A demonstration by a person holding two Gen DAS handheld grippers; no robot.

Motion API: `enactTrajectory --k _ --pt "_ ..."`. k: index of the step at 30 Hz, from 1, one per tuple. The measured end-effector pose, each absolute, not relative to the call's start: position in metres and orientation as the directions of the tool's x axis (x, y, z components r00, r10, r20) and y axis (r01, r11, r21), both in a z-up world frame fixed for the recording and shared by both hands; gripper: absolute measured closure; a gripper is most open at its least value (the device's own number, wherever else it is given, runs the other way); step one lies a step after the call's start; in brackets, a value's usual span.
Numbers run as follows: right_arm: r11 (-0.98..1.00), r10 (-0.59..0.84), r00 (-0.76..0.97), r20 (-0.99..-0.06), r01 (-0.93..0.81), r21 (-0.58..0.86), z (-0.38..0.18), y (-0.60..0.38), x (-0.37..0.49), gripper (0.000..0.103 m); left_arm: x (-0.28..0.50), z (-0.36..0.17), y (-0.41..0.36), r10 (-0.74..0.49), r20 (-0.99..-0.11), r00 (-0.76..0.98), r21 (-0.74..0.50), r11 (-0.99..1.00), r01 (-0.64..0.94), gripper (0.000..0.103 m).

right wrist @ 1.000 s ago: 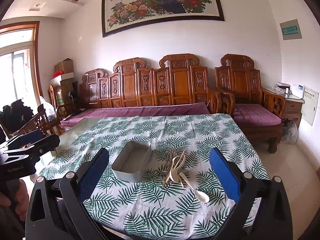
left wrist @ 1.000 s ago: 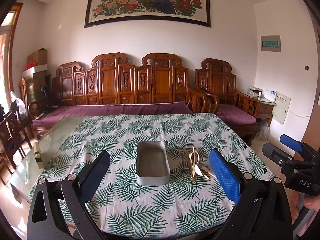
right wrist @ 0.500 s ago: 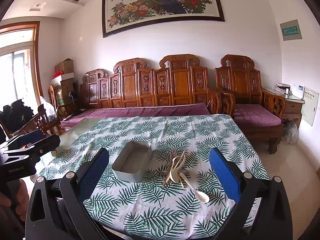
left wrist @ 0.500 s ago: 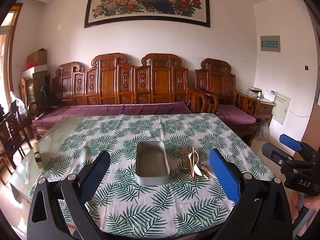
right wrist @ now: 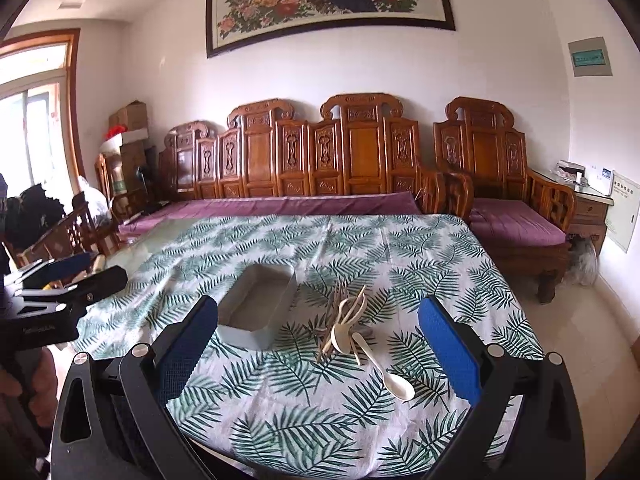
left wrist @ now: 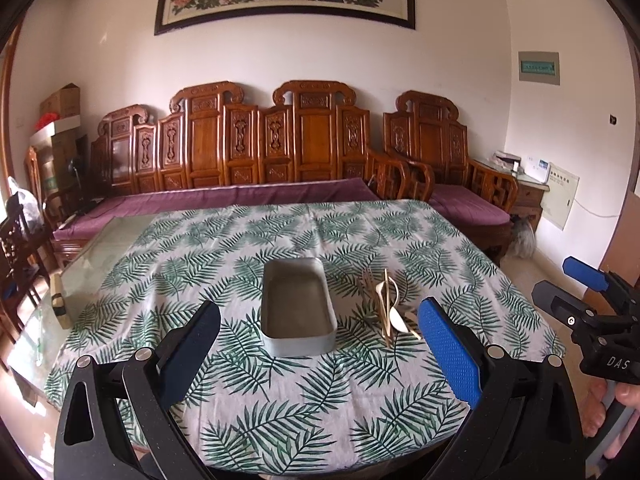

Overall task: Organize utensils
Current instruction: 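Lower the right gripper onto the utensil pile and grasp a cream spoon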

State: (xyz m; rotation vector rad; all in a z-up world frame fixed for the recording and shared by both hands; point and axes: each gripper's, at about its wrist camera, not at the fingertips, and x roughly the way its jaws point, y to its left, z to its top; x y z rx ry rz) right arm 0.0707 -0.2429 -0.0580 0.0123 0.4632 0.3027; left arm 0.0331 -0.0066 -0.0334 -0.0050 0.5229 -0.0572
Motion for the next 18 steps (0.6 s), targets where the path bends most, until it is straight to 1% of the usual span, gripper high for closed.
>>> enactTrajectory --k 12,13,18 --pt "0.949 0.274 0.764 -0.583 -0.312 0.038 -0.12 -0.268 0.143 0.02 0.085 -0.077 -0.021 -0.111 -0.587 0.802 -0.016 0.992 0.125 0.008" --pt "0.948 0.276 0.757 -0.592 -0.315 0.04 -0.124 -0.269 0.148 0.023 0.089 -0.081 -0.021 -0.113 -0.593 0.797 -0.017 0.992 0.128 0.007" --pt "0.945 0.274 0.706 -0.653 -0.324 0.046 -0.146 -0.28 0.18 0.031 0.104 -0.098 -0.028 -0.132 -0.627 0.768 -0.025 0.988 0.149 0.008"
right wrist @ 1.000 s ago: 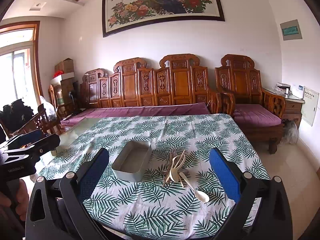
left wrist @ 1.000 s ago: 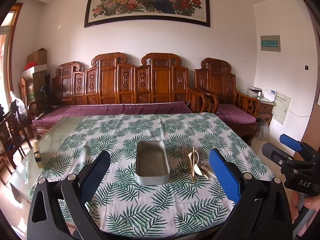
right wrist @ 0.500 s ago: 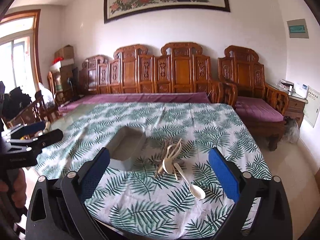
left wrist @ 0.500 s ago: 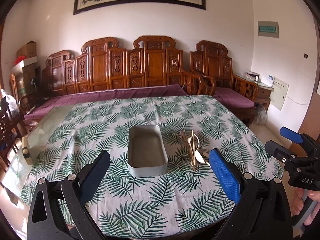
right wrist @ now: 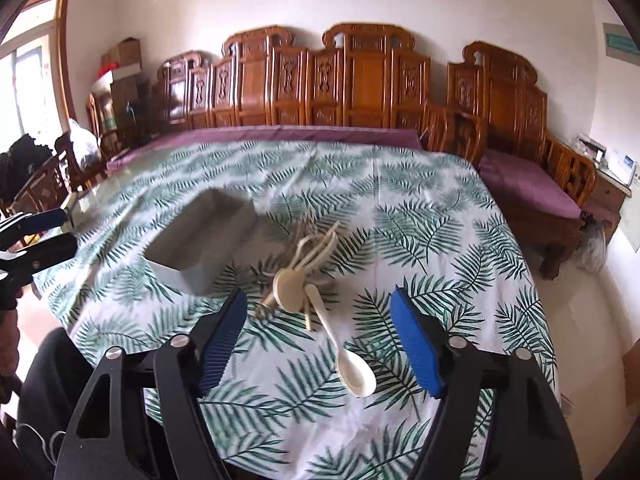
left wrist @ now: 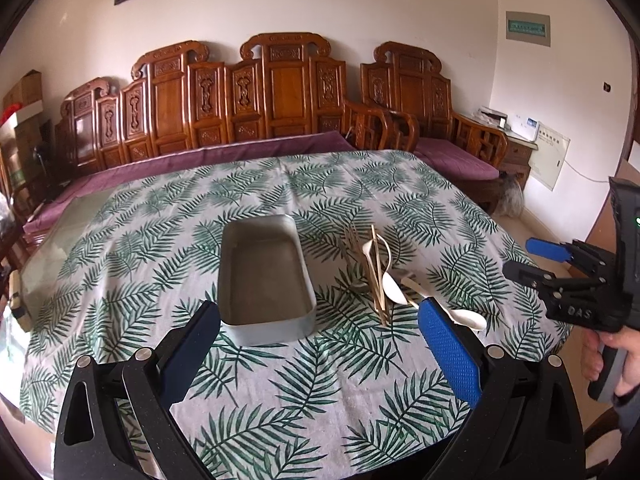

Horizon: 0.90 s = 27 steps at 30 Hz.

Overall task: Organize utensils
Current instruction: 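Lower the right gripper onto the utensil pile and grasp a cream spoon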

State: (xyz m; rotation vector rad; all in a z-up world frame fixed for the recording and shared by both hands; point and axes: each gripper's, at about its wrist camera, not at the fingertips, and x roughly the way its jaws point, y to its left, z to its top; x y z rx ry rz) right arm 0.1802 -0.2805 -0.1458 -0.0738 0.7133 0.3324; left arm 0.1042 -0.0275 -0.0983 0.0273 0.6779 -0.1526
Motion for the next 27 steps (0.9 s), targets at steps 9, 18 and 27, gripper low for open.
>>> enactTrajectory --k 9,18,27 --pt "0.93 0.285 0.592 -0.754 -0.36 0.069 -0.191 -0.282 0.235 0.042 0.13 -0.128 -0.035 -0.163 -0.68 0.714 -0.047 0.983 0.18 0.008" --pt "0.913 0.265 0.422 -0.867 -0.398 0.085 -0.268 -0.279 0.27 0.069 0.148 -0.148 -0.044 -0.171 -0.718 0.675 -0.031 0.976 0.214 0.008" --pt "0.878 0.293 0.381 -0.877 -0.471 0.089 -0.279 -0.265 0.271 0.077 0.179 -0.167 -0.065 -0.201 -0.757 0.622 -0.054 0.968 0.247 0.012"
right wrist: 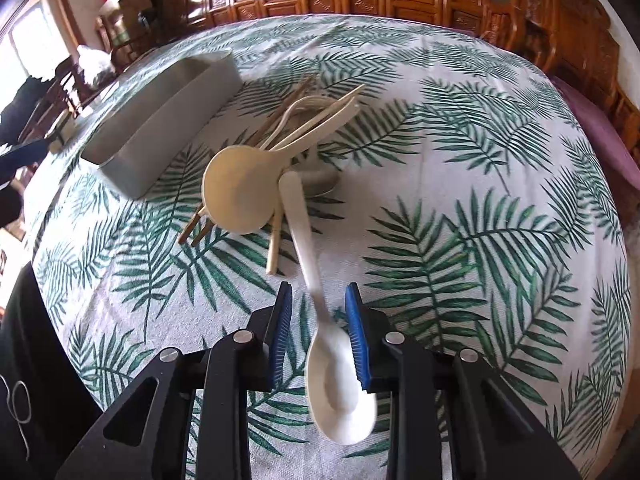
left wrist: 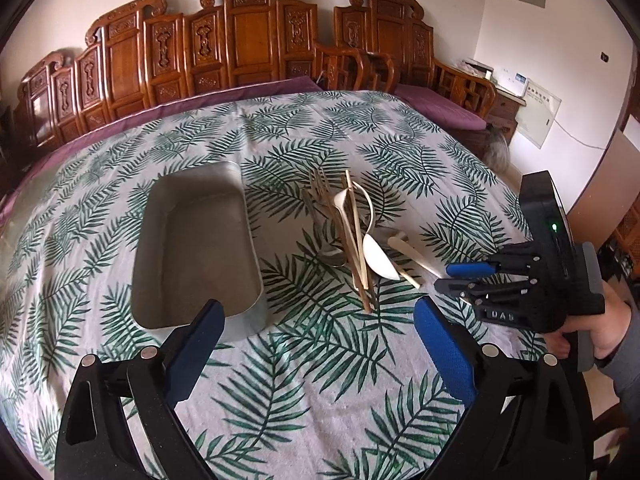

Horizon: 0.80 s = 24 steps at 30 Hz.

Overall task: Organize utensils
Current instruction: 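Lower the right gripper onto the utensil pile and grasp a cream spoon, then grasp another cream spoon with the left gripper while the right gripper holds its spoon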

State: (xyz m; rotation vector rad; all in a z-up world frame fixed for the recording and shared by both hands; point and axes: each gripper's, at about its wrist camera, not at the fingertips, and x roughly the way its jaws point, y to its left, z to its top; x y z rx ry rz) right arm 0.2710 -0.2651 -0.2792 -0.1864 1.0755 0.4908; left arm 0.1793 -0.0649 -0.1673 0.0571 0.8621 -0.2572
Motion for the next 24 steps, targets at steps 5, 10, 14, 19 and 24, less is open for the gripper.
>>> enactTrajectory --k 5,10,14,19,24 --pt "0.886 0.278 0.389 -0.878 -0.458 0.078 -0.278 -0.274 0.274 0.095 0.197 -0.174 -0.083 -0.193 -0.773 0.604 -0.026 0.961 0.274 0.018" --pt "0.915 0.256 0.397 -0.882 -0.394 0.088 -0.279 -0.296 0.285 0.095 0.22 -0.177 -0.106 -0.195 -0.788 0.583 -0.008 0.951 0.308 0.028" --pt "0.919 0.264 0.392 -0.881 -0.379 0.107 -0.28 -0.302 0.289 0.095 0.244 -0.18 -0.126 -0.225 -0.804 0.551 -0.025 0.938 0.347 0.035" --pt "0.92 0.278 0.386 -0.88 -0.371 0.128 -0.281 -0.306 0.289 0.095 0.271 -0.191 -0.145 -0.23 -0.829 0.509 -0.031 0.929 0.37 0.05" --pt "0.918 0.304 0.379 -0.874 -0.362 0.163 -0.28 -0.309 0.289 0.095 0.293 -0.211 -0.159 -0.191 -0.867 0.461 -0.003 0.926 0.378 0.075"
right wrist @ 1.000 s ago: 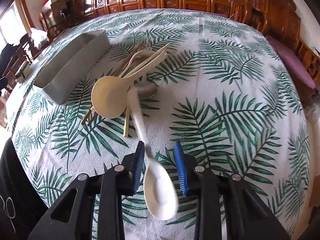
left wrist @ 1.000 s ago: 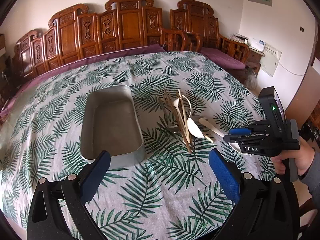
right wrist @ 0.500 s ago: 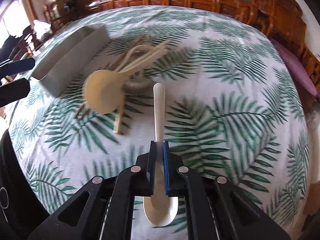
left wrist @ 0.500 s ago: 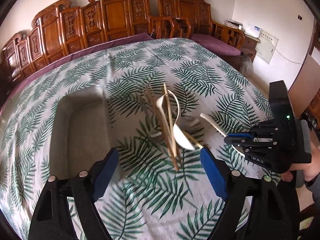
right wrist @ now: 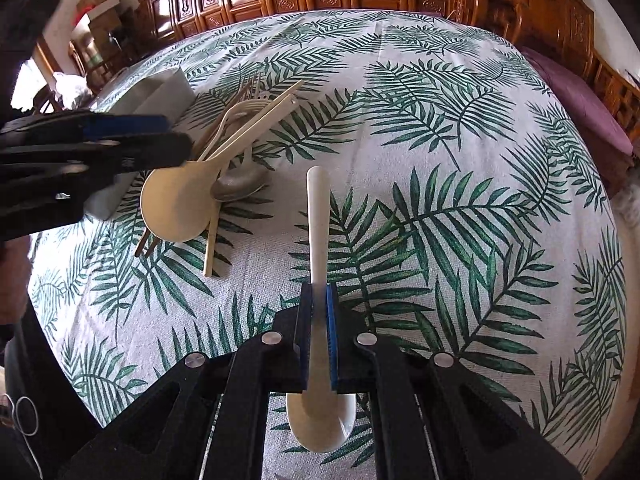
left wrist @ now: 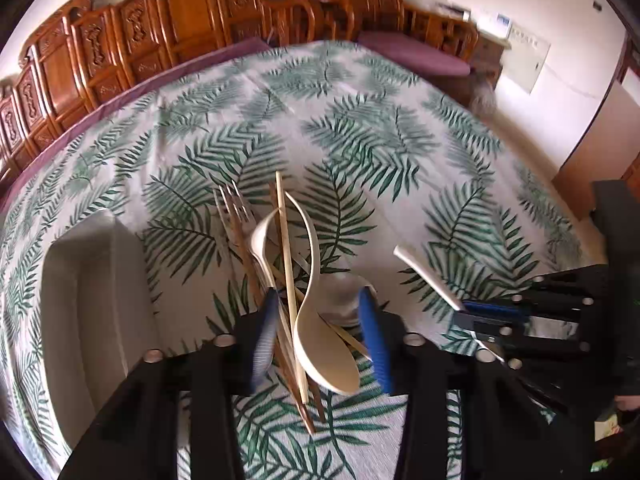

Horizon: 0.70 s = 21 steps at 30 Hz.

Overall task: Organize utensils
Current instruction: 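Grasp another cream spoon with the left gripper while the right gripper holds its spoon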

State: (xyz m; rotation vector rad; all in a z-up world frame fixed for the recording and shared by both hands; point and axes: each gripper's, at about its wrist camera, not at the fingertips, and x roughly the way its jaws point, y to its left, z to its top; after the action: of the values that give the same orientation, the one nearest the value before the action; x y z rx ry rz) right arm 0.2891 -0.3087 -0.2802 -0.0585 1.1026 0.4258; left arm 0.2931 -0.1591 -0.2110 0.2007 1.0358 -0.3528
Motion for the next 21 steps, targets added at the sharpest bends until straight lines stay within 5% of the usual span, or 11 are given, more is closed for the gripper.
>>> enactTrajectory --k 6,17,21 --pt "0.915 0.325 0.376 -0.868 -0.357 0.188 -0.281 -0.312 0.29 0.095 0.309 -0.225 -0.169 -0.164 -0.889 0.428 0.02 0.919 0.394 0.084" --pt "0.914 0.332 0.379 -0.864 -0.357 0.195 -0.281 -0.313 0.291 0.095 0.323 -0.245 -0.177 -0.095 -0.92 0.38 0.076 0.909 0.411 0.085" --pt "0.914 0.331 0.38 -0.864 -0.357 0.193 -0.281 -0.312 0.29 0.095 0.323 -0.248 -0.178 -0.063 -0.916 0.395 0.118 0.901 0.417 0.095"
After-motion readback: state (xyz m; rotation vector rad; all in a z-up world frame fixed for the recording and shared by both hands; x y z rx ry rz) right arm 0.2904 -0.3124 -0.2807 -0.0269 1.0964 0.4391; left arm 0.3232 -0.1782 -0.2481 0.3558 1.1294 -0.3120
